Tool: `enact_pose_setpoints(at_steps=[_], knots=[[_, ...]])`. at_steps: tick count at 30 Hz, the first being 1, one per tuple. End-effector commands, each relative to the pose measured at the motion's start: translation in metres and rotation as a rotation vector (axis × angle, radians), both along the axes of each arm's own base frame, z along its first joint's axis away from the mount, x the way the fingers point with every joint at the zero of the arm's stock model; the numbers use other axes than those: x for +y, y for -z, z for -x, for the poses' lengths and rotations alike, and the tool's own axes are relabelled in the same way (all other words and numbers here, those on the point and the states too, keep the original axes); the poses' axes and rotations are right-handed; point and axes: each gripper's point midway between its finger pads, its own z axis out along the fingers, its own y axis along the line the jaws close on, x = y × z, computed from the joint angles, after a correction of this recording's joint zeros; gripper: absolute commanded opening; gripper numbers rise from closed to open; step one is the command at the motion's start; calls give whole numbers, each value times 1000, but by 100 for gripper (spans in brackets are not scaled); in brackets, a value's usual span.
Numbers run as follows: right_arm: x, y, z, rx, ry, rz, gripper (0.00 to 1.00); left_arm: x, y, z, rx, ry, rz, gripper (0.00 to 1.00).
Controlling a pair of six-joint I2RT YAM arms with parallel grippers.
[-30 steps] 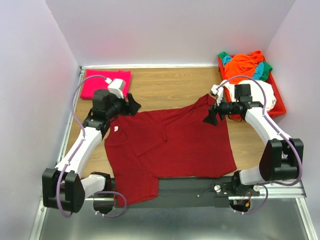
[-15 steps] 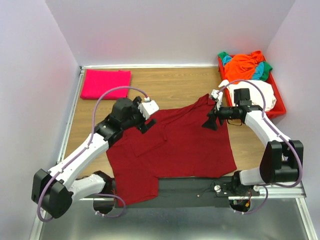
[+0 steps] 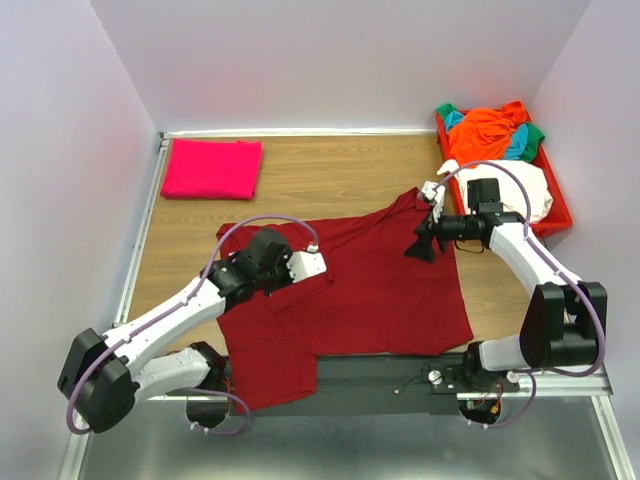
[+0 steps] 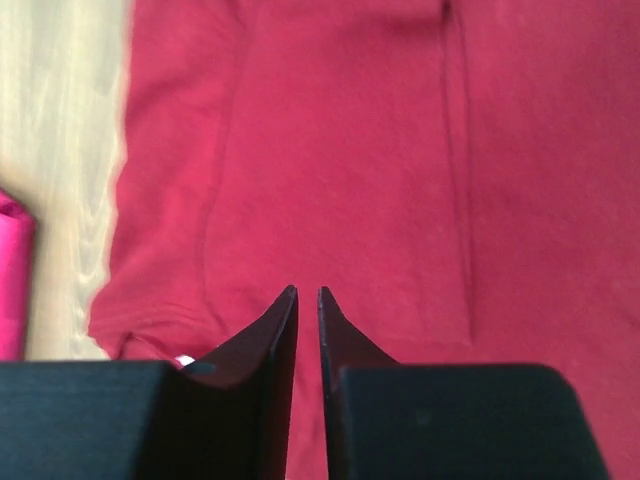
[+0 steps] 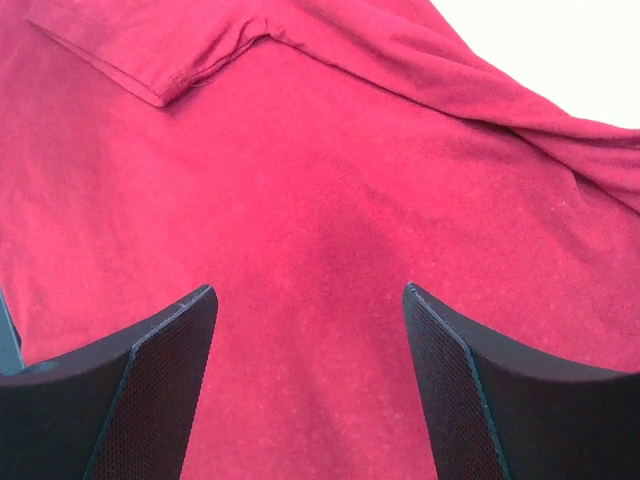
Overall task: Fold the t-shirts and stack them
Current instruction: Flatten the tshirt out
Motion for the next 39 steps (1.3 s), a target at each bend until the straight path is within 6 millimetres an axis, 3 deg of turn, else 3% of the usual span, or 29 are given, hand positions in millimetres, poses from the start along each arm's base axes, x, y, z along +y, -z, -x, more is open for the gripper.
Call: enact_pose_setpoints(at_steps=[1,4,12,20,25,32,39], knots=[[-3,5,6,3,1,27,81,15,20,12,80,-30,-113,20],[-4,7,6,2,0,31,81,12,30,19,122,-17,-136,21],[-5,9,6,5,4,41,81,3,59,45,258,33,-166,39],[-4,11,6,22,4,34,81,2,73,47,280,27,-219,49],[-5,13,6,25,8,41,81,-2,87,53,316,46,-258,50],[-6,13,6,23,8,45,82,4,86,45,269,24,-290,48],[-6,10,6,13,8,43,81,3,87,45,270,33,-286,39]])
